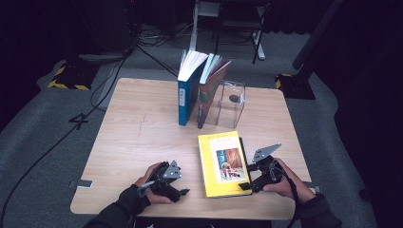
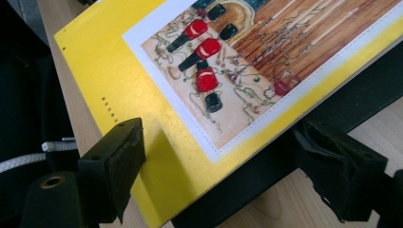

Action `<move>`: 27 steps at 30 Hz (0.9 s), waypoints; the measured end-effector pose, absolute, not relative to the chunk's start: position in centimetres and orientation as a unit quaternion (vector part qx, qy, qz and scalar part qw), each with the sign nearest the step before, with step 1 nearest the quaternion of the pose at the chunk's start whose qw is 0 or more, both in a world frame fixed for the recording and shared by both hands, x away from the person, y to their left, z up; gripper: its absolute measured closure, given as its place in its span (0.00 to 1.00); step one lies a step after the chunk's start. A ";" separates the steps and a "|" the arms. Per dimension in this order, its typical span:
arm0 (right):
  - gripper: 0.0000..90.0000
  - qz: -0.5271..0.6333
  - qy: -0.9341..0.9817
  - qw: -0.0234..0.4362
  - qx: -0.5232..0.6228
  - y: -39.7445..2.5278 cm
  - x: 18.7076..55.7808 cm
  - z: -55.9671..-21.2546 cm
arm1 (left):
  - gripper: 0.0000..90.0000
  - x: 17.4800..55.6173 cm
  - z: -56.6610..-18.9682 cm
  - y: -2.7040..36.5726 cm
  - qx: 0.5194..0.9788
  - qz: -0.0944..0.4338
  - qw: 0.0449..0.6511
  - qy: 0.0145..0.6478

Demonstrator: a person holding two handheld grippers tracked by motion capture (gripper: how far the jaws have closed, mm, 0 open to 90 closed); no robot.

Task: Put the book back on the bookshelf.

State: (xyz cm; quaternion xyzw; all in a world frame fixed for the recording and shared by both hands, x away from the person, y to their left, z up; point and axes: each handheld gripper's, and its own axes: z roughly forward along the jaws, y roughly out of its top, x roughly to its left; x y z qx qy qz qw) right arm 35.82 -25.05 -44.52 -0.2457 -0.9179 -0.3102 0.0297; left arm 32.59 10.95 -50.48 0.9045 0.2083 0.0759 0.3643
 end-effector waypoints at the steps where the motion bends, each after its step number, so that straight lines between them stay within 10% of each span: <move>1: 0.19 -0.310 -0.918 0.031 -0.244 -25.0 35.7 -44.5 | 0.17 32.6 -50.5 10.9 0.905 0.076 0.364 0.208; 27: 0.40 -0.377 -0.892 0.028 -0.250 -23.9 38.2 -44.2 | 0.17 33.2 -50.5 10.6 0.904 0.076 0.364 0.211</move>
